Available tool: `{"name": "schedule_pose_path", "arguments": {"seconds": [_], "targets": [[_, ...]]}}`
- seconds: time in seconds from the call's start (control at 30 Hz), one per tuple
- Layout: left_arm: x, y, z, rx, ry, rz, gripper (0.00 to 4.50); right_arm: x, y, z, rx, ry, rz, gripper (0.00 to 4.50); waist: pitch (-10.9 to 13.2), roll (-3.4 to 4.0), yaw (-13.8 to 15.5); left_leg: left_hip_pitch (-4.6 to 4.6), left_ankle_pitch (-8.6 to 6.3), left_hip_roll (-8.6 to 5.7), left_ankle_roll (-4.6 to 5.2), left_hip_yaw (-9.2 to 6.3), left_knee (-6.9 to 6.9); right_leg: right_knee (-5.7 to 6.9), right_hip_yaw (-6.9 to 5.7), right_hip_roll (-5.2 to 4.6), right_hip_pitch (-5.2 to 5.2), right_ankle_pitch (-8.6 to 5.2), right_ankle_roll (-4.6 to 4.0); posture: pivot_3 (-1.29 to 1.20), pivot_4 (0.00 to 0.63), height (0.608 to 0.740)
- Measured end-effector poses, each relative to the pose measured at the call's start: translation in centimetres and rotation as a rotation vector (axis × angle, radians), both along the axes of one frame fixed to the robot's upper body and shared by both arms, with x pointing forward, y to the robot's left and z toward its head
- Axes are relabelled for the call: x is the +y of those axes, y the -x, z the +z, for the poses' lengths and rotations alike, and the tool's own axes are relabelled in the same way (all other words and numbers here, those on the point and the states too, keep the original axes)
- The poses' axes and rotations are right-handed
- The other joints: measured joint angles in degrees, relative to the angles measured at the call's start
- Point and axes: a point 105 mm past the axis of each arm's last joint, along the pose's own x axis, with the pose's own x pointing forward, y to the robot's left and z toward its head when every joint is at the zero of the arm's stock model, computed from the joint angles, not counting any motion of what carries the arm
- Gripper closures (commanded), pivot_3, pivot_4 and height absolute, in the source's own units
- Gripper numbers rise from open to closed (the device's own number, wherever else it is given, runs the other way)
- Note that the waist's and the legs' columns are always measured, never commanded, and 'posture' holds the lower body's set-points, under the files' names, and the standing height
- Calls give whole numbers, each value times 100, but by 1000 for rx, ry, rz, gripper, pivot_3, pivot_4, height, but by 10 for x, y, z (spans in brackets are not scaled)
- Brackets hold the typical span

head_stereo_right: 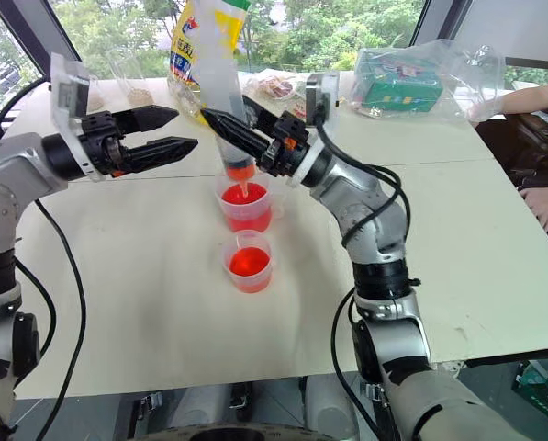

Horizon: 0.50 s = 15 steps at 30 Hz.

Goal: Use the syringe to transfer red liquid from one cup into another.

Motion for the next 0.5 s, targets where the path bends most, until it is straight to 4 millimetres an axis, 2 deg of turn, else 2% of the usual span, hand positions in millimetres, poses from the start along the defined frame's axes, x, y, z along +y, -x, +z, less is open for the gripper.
{"name": "schedule_pose_path", "arguments": {"seconds": [0.07,0.13,0.37,0.5], "targets": [[-1,1,4,-12,4,-8,36,2,19,-7,28,23,70,3118,0,0,5,0,-1,-1,1,2,0,-2,1,-1,0,0,0,0,150,740],[-2,2,6,-17,8,-18,36,4,26,-16,54,49,89,3118,0,0,3,1,-1,-2,2,5,2,-1,1,-3,1,0,0,0,150,740],[-6,11,9,21,40,-104,36,1,21,-59,131,109,31,3118,0,0,-5,1,-1,-2,2,5,1,-2,2,2,0,-1,0,0,150,740],[-5,16,11,23,29,-124,36,-2,18,-67,115,128,5,3118,1,-1,-1,1,-1,-1,2,4,1,-2,1,3,0,-1,0,0,150,740]]}}
